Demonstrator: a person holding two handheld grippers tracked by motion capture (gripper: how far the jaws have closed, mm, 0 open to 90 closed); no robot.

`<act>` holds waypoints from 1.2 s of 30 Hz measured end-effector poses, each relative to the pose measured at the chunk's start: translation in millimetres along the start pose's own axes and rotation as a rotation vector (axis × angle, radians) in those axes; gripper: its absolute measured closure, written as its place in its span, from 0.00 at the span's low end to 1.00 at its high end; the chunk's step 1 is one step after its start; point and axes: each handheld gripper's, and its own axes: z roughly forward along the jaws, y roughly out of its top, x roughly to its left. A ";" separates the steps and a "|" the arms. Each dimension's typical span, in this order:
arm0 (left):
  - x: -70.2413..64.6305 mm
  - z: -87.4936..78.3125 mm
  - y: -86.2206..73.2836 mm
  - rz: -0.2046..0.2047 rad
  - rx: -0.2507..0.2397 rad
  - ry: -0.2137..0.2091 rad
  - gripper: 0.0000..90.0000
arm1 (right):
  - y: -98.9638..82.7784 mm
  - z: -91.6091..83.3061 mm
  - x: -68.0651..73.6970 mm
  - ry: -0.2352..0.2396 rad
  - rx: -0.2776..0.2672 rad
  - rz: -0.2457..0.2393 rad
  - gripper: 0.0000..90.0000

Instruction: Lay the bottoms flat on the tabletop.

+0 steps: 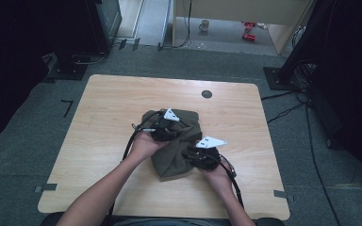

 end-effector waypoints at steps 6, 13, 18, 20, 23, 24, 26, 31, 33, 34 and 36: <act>12.5 -27.1 -2.7 -0.044 -0.080 0.018 0.99 | -3.1 11.6 4.8 -0.004 0.042 -0.023 0.68; 31.0 -60.5 -17.2 -0.144 -0.204 0.054 0.99 | -4.8 18.9 10.0 -0.005 0.071 -0.038 0.68; 42.5 -78.2 -35.1 -0.199 -0.255 0.092 0.99 | -5.9 20.5 7.8 -0.002 0.077 -0.023 0.67; 44.7 -81.5 -39.4 -0.208 -0.261 0.100 0.99 | -6.0 20.4 7.8 -0.006 0.080 -0.025 0.67; 54.3 -92.3 -56.7 -0.256 -0.280 0.124 0.99 | -6.1 20.5 8.5 -0.011 0.080 -0.028 0.67; 56.2 -94.3 -60.8 -0.270 -0.281 0.128 0.99 | -6.1 20.7 8.6 -0.012 0.079 -0.029 0.67; 59.7 -97.3 -69.7 -0.297 -0.289 0.132 0.99 | -6.0 21.0 8.7 -0.013 0.079 -0.030 0.67; 65.9 -99.7 -87.2 -0.331 -0.282 0.159 0.99 | -5.7 21.4 9.5 -0.020 0.080 -0.034 0.68; 69.3 -100.9 -93.4 -0.343 -0.270 0.171 0.98 | -5.6 21.5 9.4 -0.019 0.080 -0.032 0.68; 72.4 -102.4 -98.0 -0.342 -0.264 0.185 0.98 | -5.6 21.5 9.4 -0.019 0.080 -0.035 0.68; 74.1 -103.0 -100.8 -0.344 -0.262 0.197 0.98 | -5.6 21.5 9.5 -0.020 0.080 -0.036 0.68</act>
